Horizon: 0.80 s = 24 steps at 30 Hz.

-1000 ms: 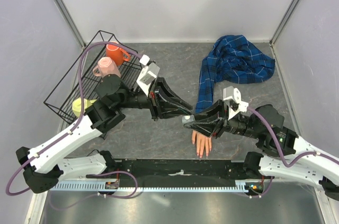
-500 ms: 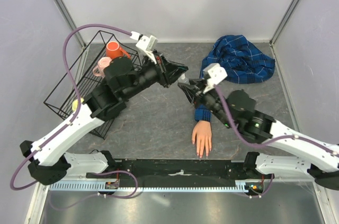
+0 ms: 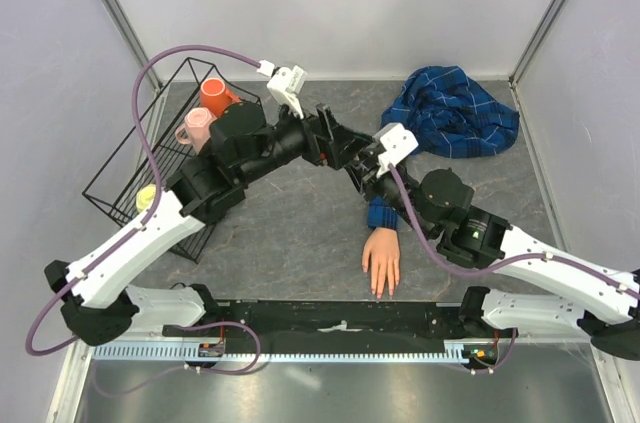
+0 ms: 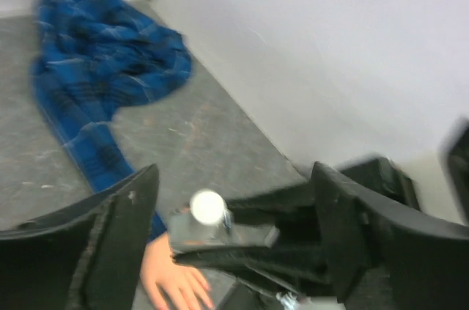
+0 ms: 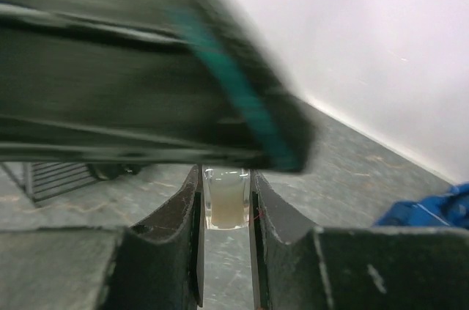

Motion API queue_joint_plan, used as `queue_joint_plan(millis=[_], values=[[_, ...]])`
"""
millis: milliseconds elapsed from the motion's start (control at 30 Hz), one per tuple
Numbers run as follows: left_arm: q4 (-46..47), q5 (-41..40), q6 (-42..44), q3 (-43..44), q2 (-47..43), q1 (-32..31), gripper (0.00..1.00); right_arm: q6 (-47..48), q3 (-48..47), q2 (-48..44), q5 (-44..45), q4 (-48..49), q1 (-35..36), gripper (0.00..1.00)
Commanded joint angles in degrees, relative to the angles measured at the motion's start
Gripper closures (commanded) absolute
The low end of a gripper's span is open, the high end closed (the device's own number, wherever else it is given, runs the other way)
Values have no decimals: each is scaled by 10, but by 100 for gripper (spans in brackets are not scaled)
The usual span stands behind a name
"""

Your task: Paint the nails

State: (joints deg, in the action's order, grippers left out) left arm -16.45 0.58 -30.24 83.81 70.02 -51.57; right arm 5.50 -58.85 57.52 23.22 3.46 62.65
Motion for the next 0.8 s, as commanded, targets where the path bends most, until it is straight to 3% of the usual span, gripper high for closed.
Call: queue_joint_plan(millis=[0,100,200,233,267,333,433,633,767], values=[[51,133,1,-20,-60,27,0,-49,13,-33,-97,11,-27,100],[52,196,7,-37,-88,71,10,-95,23,-54,-179,1,-57,100],[82,329,-7,-57,-97,124,27,-129,21,-68,-280,-9,-91,100],[117,406,-10,-64,-95,132,36,-136,18,-73,-312,-9,-99,100],[130,431,-20,-80,-91,136,37,-158,16,-75,-337,-8,-106,100],[179,479,-39,-106,-88,137,38,-179,15,-79,-420,-3,-126,100],[290,523,-76,-157,-92,137,34,-217,24,-86,-471,13,-134,100],[389,549,-99,-192,-86,137,32,-256,34,-90,-513,39,-142,100],[454,563,-143,-217,-86,137,39,-267,39,-86,-526,51,-144,100]])
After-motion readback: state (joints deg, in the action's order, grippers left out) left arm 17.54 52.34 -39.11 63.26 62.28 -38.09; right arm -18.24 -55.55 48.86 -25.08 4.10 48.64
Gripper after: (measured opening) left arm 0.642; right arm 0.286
